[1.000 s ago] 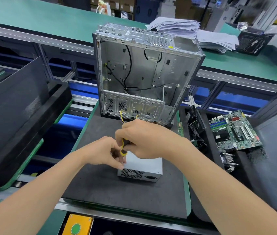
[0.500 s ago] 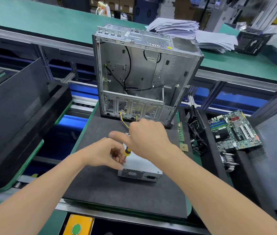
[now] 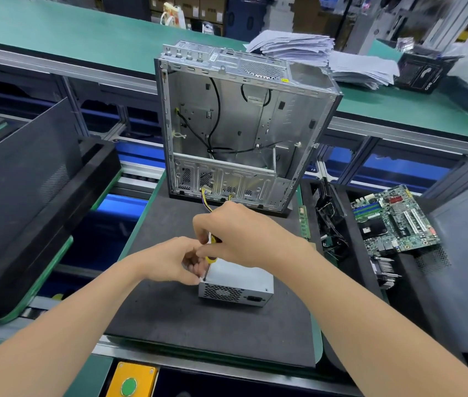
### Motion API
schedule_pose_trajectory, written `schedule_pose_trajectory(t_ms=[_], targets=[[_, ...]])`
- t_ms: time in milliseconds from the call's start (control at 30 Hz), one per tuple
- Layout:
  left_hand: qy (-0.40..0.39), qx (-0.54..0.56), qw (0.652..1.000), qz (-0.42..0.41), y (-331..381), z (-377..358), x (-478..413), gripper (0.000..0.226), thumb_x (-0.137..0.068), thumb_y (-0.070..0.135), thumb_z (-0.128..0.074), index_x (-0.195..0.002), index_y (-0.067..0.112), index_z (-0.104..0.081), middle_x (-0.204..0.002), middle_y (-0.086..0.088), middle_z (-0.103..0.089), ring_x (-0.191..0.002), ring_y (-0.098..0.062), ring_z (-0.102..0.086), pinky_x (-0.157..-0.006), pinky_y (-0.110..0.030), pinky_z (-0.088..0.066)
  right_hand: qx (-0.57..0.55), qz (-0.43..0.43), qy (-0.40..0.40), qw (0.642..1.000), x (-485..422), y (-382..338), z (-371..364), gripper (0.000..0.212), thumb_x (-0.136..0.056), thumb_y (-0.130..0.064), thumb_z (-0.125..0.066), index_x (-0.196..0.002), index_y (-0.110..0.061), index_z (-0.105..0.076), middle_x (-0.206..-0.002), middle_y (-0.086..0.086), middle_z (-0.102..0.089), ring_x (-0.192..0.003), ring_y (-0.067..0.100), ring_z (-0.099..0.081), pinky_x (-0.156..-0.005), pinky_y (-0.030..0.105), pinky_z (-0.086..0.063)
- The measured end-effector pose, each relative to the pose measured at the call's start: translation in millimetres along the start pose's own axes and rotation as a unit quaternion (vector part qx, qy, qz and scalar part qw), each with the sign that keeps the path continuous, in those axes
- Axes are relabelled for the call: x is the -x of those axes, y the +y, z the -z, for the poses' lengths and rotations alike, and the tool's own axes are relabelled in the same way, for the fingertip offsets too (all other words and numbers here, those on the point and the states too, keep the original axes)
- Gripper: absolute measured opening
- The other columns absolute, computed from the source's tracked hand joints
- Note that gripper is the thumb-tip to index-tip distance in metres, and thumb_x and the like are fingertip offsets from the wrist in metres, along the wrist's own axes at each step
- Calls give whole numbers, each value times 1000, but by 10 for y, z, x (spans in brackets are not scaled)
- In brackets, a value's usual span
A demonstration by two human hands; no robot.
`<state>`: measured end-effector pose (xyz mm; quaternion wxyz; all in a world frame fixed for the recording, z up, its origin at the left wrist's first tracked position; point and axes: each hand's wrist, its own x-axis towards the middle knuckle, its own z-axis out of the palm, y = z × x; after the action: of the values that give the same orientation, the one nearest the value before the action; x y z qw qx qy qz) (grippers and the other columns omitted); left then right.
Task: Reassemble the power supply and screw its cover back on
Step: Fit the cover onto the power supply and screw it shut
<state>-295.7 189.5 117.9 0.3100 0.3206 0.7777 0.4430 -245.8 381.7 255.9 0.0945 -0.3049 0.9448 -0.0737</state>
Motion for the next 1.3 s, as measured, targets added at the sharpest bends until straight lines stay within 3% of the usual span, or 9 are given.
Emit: schedule_pose_trajectory(t_ms=[133, 333, 533, 700, 800, 867, 1033, 1200, 1300], targets=[[-11, 7, 1000, 24, -47, 6, -40, 32, -81, 7, -76, -81, 32, -57, -73, 14, -55, -71, -8, -50, -68, -23, -45, -11, -43, 15, 999, -54, -60, -60, 17, -97, -36, -68, -98, -19, -64, -68, -8, -44, -80, 27, -62, -52, 32, -40], [-30, 6, 999, 36, -27, 6, -58, 49, -85, 7, -75, -72, 53, -62, -69, 18, -44, -66, -4, -39, -63, -15, -37, -1, -89, 45, 995, -89, -114, -149, 20, -97, -40, -63, -87, -22, -66, -69, -2, -42, -79, 31, -57, -62, 33, -39], [-17, -68, 997, 17, 20, 2, -22, 10, -79, 37, -82, -88, 35, -79, -72, 12, -52, -68, -7, -49, -66, -20, -42, -23, -115, 56, 992, -68, -50, -120, 27, -100, -44, -61, -85, -22, -66, -69, 1, -50, -76, 32, -59, -61, 33, -40], [158, -85, 984, -3, 93, 159, -155, 14, -76, 37, -90, -80, 43, -78, -89, 14, -70, -82, -8, -66, -71, -19, -48, -50, -159, 115, 979, 50, 269, -7, 26, -98, -45, -62, -85, -23, -68, -73, -1, -62, -76, 24, -53, -60, 32, -44], [253, -40, 967, 2, 164, 225, -402, 16, -82, 26, -86, -82, 39, -76, -82, 13, -74, -75, -2, -67, -69, -13, -46, -78, -223, 82, 968, 190, 588, 16, 19, -94, -49, -69, -89, -31, -69, -84, -7, -63, -80, 19, -56, -70, 36, -54], [291, 28, 956, -1, 277, 223, -613, 13, -84, 22, -85, -87, 32, -77, -83, 9, -77, -79, -9, -72, -77, -22, -54, -99, -270, 55, 956, 312, 785, -55, 17, -93, -48, -69, -95, -31, -73, -88, -7, -66, -83, 18, -63, -75, 37, -58], [277, 98, 956, -2, 672, -9, -1244, 29, -88, 19, -79, -114, 29, -67, -85, 7, -79, -75, -12, -75, -73, -32, -58, -230, -401, 71, 884, 636, 1175, -501, 23, -91, -40, -70, -86, -19, -78, -63, -8, -72, -57, 2, -66, -56, 22, -53], [160, -103, 981, -28, 880, -347, -1700, 18, -90, 15, -69, -100, 29, -73, -84, 14, -73, -77, 0, -64, -64, -5, -43, -386, -505, 119, 763, 906, 1339, -1022, 24, -86, -24, -78, -82, 0, -75, -65, 5, -72, -71, 37, -76, -72, 47, -66], [91, -193, 977, -28, 893, -489, -1825, 16, -94, 15, -65, -100, 25, -76, -94, 12, -73, -87, -6, -64, -78, -15, -50, -399, -534, 126, 734, 920, 1392, -1265, 20, -82, -25, -83, -79, -6, -77, -60, 1, -70, -54, 26, -72, -69, 42, -66]])
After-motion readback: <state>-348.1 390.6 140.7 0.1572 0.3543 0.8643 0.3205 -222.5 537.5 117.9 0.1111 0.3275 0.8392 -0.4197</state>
